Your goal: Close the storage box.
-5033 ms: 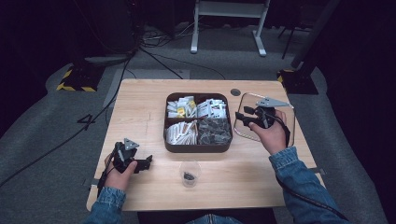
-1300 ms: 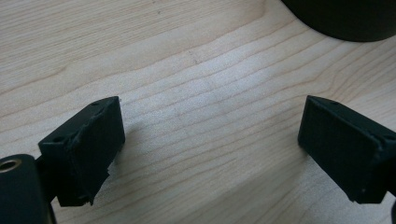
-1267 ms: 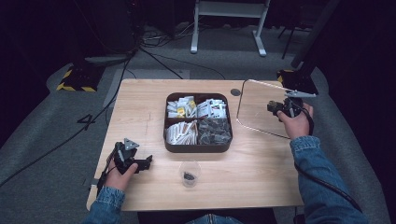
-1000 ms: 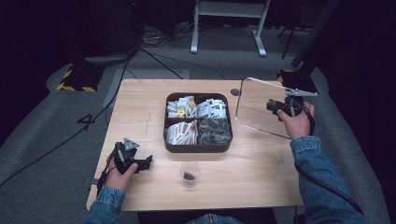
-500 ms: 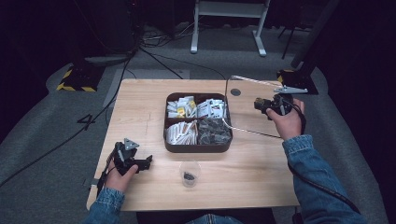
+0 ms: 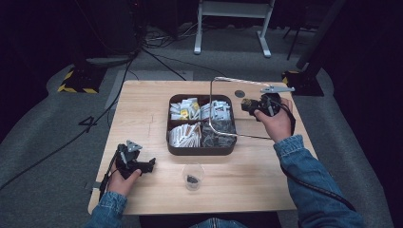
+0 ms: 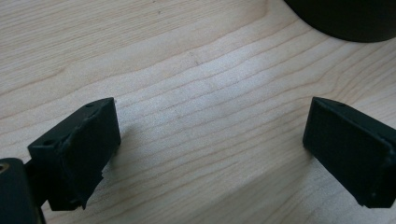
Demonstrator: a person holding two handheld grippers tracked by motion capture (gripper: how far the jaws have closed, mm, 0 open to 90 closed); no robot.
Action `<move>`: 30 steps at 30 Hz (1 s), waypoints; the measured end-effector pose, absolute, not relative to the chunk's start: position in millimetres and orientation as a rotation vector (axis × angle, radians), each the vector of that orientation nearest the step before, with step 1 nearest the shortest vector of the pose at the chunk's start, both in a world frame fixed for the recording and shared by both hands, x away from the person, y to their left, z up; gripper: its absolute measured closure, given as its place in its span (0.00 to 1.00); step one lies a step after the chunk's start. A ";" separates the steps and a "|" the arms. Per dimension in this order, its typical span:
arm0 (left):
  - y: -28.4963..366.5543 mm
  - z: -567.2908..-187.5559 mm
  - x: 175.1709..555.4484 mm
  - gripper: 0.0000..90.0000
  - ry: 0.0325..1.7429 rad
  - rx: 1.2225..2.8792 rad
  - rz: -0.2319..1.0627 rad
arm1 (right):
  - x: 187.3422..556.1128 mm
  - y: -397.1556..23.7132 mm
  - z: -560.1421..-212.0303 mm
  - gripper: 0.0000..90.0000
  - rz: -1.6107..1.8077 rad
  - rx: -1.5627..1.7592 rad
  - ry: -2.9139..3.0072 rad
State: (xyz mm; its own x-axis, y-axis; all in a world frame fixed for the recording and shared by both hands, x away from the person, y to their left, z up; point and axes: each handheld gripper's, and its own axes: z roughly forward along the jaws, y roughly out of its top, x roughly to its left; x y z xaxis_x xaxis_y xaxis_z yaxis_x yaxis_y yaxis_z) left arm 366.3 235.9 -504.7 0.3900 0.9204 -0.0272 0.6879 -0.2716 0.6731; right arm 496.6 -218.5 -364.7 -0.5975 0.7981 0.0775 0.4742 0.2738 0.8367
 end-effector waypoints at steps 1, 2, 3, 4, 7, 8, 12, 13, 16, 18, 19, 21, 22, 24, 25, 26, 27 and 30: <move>235.9 -504.7 366.3 0.05 1.372 2.049 0.499 | 495.7 -214.9 -364.7 0.65 1.249 1.152 2.196; 235.9 -504.7 366.3 0.05 1.372 2.048 0.499 | 494.9 -211.4 -364.9 0.65 1.252 1.149 2.201; 235.9 -504.7 366.3 0.05 1.373 2.049 0.499 | 494.3 -208.0 -365.1 0.65 1.254 1.143 2.203; 236.1 -504.6 366.6 0.05 1.370 2.052 0.499 | 493.8 -204.3 -365.2 0.65 1.257 1.138 2.205; 236.0 -504.4 366.7 0.04 1.372 2.054 0.497 | 492.3 -193.7 -365.6 0.65 1.256 1.124 2.216; 236.0 -504.5 366.8 0.04 1.372 2.054 0.500 | 492.3 -190.3 -365.7 0.65 1.254 1.120 2.219; 235.7 -504.7 367.1 0.04 1.373 2.052 0.494 | 493.1 -177.6 -365.6 0.65 1.238 1.099 2.241; 235.8 -504.7 367.2 0.04 1.373 2.053 0.495 | 493.4 -174.7 -365.6 0.65 1.236 1.093 2.245; 235.7 -504.7 367.2 0.04 1.373 2.052 0.494 | 494.3 -165.2 -366.1 0.65 1.237 1.080 2.259; 235.9 -504.7 367.2 0.04 1.372 2.052 0.495 | 494.6 -160.1 -367.0 0.65 1.239 1.072 2.267; 236.0 -504.7 367.3 0.04 1.372 2.053 0.495 | 494.9 -156.7 -368.0 0.65 1.240 1.066 2.273; 236.1 -504.8 367.4 0.04 1.371 2.053 0.493 | 495.4 -152.2 -369.3 0.65 1.240 1.067 2.279; 236.3 -504.7 367.4 0.04 1.369 2.054 0.492 | 495.6 -150.1 -369.9 0.65 1.239 1.067 2.285; 236.3 -504.8 367.4 0.04 1.369 2.054 0.493 | 496.2 -146.3 -370.8 0.65 1.241 1.063 2.290; 236.2 -504.8 367.3 0.04 1.370 2.053 0.492 | 496.6 -144.1 -371.1 0.65 1.246 1.061 2.292; 236.2 -504.8 367.3 0.04 1.370 2.053 0.492 | 496.8 -142.9 -371.2 0.65 1.247 1.062 2.291; 236.3 -504.7 367.4 0.04 1.369 2.054 0.492 | 497.2 -141.2 -371.4 0.65 1.248 1.062 2.292; 236.2 -504.8 367.4 0.04 1.369 2.054 0.493 | 498.5 -135.7 -372.5 0.65 1.247 1.065 2.290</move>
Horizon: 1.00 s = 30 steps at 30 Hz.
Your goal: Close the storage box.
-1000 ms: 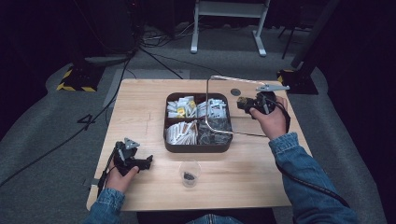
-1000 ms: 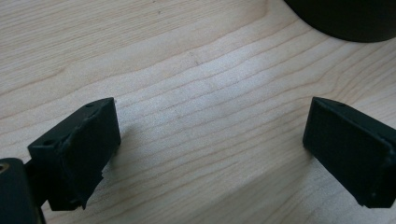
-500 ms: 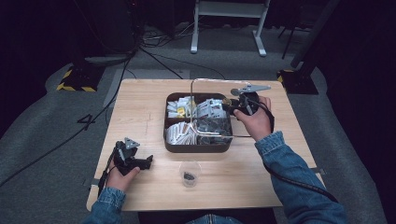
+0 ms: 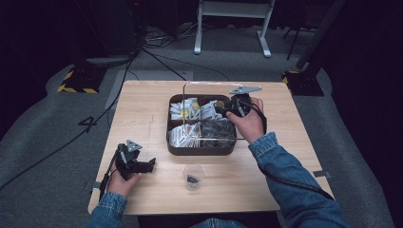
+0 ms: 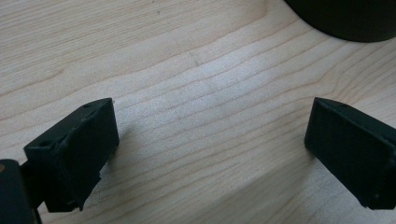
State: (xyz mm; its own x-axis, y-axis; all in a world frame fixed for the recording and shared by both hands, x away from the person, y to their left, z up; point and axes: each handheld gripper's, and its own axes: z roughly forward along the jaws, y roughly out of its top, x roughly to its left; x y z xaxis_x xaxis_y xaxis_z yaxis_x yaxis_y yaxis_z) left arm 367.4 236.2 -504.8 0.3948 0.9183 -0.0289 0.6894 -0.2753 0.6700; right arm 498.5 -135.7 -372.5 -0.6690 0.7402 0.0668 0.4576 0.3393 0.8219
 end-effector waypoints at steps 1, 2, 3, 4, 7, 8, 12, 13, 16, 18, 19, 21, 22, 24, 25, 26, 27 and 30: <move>236.2 -504.8 367.4 0.04 1.369 2.054 0.493 | 498.6 -133.2 -373.4 0.65 1.248 1.070 2.283; 236.2 -504.8 367.4 0.04 1.369 2.054 0.493 | 498.5 -130.5 -374.4 0.65 1.239 1.074 2.272; 236.2 -504.8 367.5 0.04 1.369 2.054 0.493 | 498.3 -127.5 -375.9 0.65 1.231 1.078 2.261; 236.2 -504.7 367.7 0.04 1.370 2.055 0.492 | 498.5 -124.6 -378.1 0.65 1.221 1.076 2.249; 236.2 -504.8 368.2 0.03 1.370 2.056 0.492 | 500.5 -115.5 -385.8 0.65 1.203 1.078 2.247; 236.2 -504.8 368.5 0.03 1.368 2.056 0.493 | 501.0 -112.6 -388.1 0.65 1.203 1.078 2.252; 236.1 -505.1 368.9 0.03 1.368 2.052 0.495 | 501.3 -101.1 -394.6 0.65 1.194 1.079 2.275; 236.2 -505.0 368.9 0.03 1.367 2.054 0.495 | 501.4 -98.7 -395.6 0.65 1.191 1.080 2.278; 236.2 -505.0 369.0 0.03 1.366 2.055 0.495 | 502.1 -92.1 -400.1 0.65 1.186 1.087 2.277; 236.1 -504.9 369.1 0.03 1.367 2.056 0.495 | 502.7 -88.8 -403.5 0.65 1.172 1.087 2.283; 236.1 -504.9 369.2 0.03 1.367 2.056 0.494 | 502.7 -87.4 -405.1 0.65 1.166 1.087 2.287; 236.2 -504.8 369.3 0.03 1.366 2.059 0.492 | 503.0 -85.5 -408.3 0.65 1.154 1.081 2.293; 236.0 -504.8 369.3 0.03 1.369 2.057 0.492 | 503.3 -85.1 -409.3 0.65 1.150 1.077 2.295; 236.0 -504.9 369.5 0.03 1.368 2.056 0.491 | 503.6 -84.4 -411.8 0.65 1.137 1.079 2.293; 236.0 -504.9 369.6 0.03 1.368 2.056 0.491 | 503.6 -84.1 -412.8 0.65 1.131 1.082 2.294; 235.9 -504.9 369.6 0.03 1.368 2.056 0.491 | 503.7 -83.8 -414.0 0.65 1.122 1.081 2.291; 236.0 -504.9 369.6 0.03 1.368 2.056 0.492 | 503.9 -83.3 -415.3 0.65 1.115 1.077 2.290; 235.9 -504.9 369.6 0.03 1.368 2.056 0.491 | 503.6 -80.5 -419.0 0.65 1.102 1.080 2.297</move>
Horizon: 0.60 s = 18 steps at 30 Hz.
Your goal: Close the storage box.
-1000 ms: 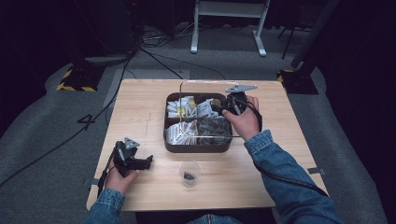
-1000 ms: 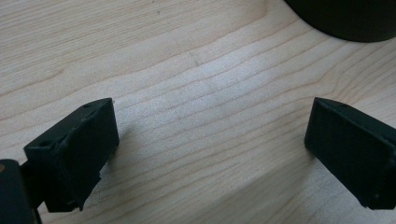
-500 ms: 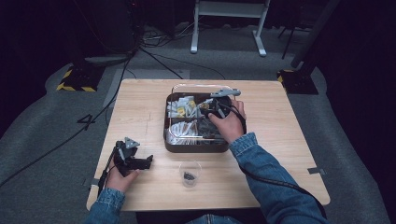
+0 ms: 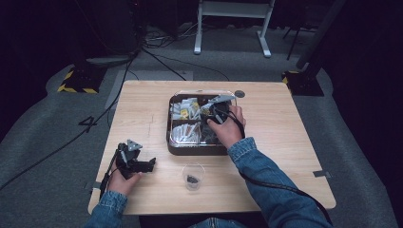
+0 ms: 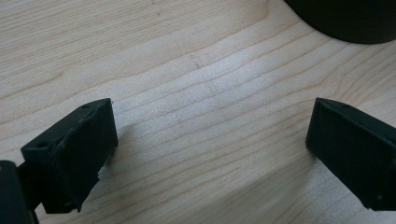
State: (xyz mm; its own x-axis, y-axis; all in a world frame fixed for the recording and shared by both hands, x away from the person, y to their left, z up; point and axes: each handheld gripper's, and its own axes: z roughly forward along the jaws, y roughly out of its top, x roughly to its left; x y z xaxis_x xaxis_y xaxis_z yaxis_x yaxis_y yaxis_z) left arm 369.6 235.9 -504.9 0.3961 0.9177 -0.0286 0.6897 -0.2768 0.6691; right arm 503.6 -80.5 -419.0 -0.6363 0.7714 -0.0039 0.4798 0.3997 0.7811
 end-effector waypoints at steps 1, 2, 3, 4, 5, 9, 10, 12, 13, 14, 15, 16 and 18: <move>235.9 -504.9 369.6 0.03 1.368 2.056 0.491 | 503.6 -79.7 -420.1 0.65 1.098 1.080 2.298; 236.0 -504.9 369.6 0.03 1.368 2.056 0.491 | 503.5 -78.5 -421.1 0.65 1.100 1.078 2.302; 236.0 -504.9 369.6 0.03 1.368 2.056 0.491 | 503.2 -77.3 -421.9 0.65 1.099 1.080 2.303; 235.9 -504.9 369.6 0.03 1.368 2.055 0.491 | 503.1 -76.0 -422.7 0.65 1.100 1.081 2.304; 235.9 -504.9 369.6 0.03 1.368 2.056 0.491 | 503.1 -74.8 -423.6 0.65 1.100 1.080 2.307; 235.9 -504.9 369.6 0.03 1.368 2.055 0.491 | 503.0 -70.5 -427.1 0.65 1.098 1.075 2.319; 236.0 -504.9 369.6 0.03 1.368 2.056 0.491 | 503.1 -69.7 -427.8 0.65 1.099 1.073 2.320; 236.0 -504.9 369.6 0.03 1.368 2.056 0.491 | 503.3 -68.4 -429.0 0.65 1.103 1.077 2.326; 235.9 -504.9 369.6 0.03 1.369 2.054 0.491 | 503.9 -68.2 -429.6 0.65 1.102 1.066 2.328; 236.0 -504.8 369.6 0.03 1.368 2.056 0.491 | 504.2 -67.7 -430.1 0.65 1.103 1.064 2.330; 236.1 -504.8 369.6 0.03 1.367 2.057 0.491 | 504.4 -67.4 -430.5 0.65 1.106 1.064 2.331; 236.1 -504.8 369.6 0.03 1.367 2.057 0.491 | 504.6 -67.2 -431.0 0.65 1.106 1.065 2.331; 236.0 -504.9 369.6 0.03 1.368 2.055 0.491 | 505.2 -67.3 -431.8 0.65 1.108 1.067 2.334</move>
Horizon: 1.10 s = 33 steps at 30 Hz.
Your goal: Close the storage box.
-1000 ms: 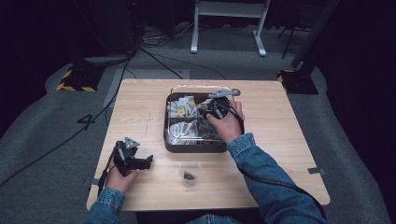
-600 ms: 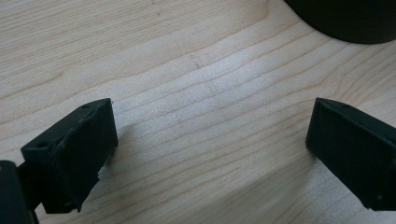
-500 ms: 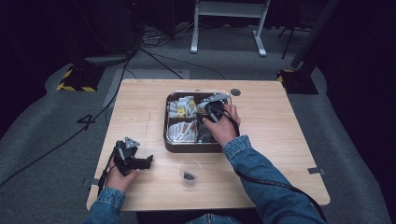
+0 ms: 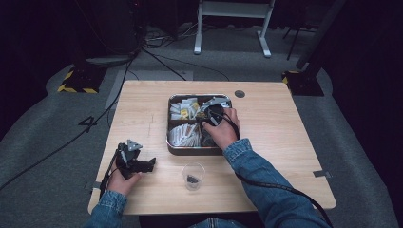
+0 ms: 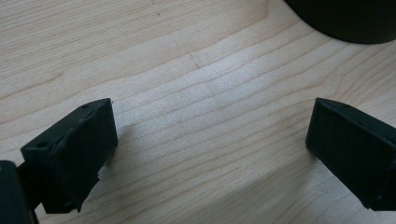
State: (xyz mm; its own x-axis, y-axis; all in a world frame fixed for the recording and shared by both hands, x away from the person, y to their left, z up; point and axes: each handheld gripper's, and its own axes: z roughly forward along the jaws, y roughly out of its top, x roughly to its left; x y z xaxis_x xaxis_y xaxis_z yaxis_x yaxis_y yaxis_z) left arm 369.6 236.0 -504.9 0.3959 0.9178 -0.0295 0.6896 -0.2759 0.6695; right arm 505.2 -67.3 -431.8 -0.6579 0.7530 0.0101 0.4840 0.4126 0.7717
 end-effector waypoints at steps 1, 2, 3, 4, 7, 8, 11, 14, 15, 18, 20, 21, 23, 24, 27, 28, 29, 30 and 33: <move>236.0 -504.9 369.6 0.03 1.368 2.055 0.491 | 505.5 -67.3 -432.2 0.65 1.110 1.068 2.337; 236.0 -504.8 369.6 0.03 1.368 2.056 0.491 | 505.8 -67.2 -432.6 0.65 1.109 1.070 2.338; 235.9 -504.9 369.6 0.03 1.369 2.054 0.491 | 506.1 -67.3 -433.0 0.65 1.108 1.070 2.340; 236.0 -504.8 369.6 0.03 1.368 2.056 0.491 | 506.5 -67.4 -433.5 0.65 1.110 1.070 2.339; 235.9 -504.9 369.6 0.03 1.369 2.054 0.491 | 506.8 -67.9 -434.0 0.65 1.111 1.071 2.336; 235.9 -504.9 369.6 0.03 1.369 2.054 0.491 | 507.0 -68.1 -434.0 0.65 1.111 1.072 2.336; 236.0 -504.8 369.6 0.03 1.368 2.056 0.491 | 508.0 -68.5 -434.3 0.65 1.110 1.079 2.336; 235.9 -504.9 369.6 0.03 1.369 2.053 0.491 | 509.3 -69.7 -435.4 0.65 1.114 1.086 2.335; 235.9 -504.9 369.6 0.03 1.368 2.054 0.491 | 509.8 -70.0 -435.8 0.65 1.117 1.090 2.335; 236.0 -504.9 369.6 0.03 1.368 2.056 0.491 | 510.8 -70.7 -436.3 0.65 1.113 1.094 2.333; 236.1 -504.8 369.6 0.03 1.367 2.056 0.491 | 512.0 -71.2 -436.8 0.65 1.112 1.096 2.334; 235.9 -504.9 369.6 0.03 1.369 2.053 0.491 | 512.8 -71.2 -437.6 0.65 1.111 1.093 2.334; 236.0 -504.8 369.6 0.03 1.368 2.056 0.491 | 513.4 -70.8 -439.2 0.65 1.109 1.085 2.337; 235.9 -504.9 369.6 0.03 1.369 2.054 0.491 | 513.3 -70.5 -439.6 0.65 1.113 1.085 2.334; 235.9 -504.9 369.6 0.03 1.369 2.054 0.491 | 513.7 -70.2 -439.7 0.65 1.112 1.081 2.336; 235.9 -504.9 369.6 0.03 1.369 2.053 0.491 | 514.1 -70.5 -439.9 0.65 1.114 1.078 2.338; 235.9 -504.9 369.6 0.03 1.369 2.053 0.491 | 514.1 -70.7 -439.9 0.65 1.116 1.078 2.339; 236.0 -504.9 369.6 0.03 1.368 2.056 0.491 | 514.0 -70.8 -439.9 0.65 1.117 1.076 2.340; 235.9 -504.9 369.6 0.03 1.369 2.053 0.491 | 512.3 -69.9 -440.4 0.65 1.108 1.068 2.331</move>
State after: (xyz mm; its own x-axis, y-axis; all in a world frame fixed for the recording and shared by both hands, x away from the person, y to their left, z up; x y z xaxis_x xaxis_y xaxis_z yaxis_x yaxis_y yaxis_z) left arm 369.6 235.9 -504.9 0.3952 0.9181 -0.0300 0.6896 -0.2749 0.6701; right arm 512.3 -69.9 -440.4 -0.6566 0.7541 0.0094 0.4834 0.4113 0.7728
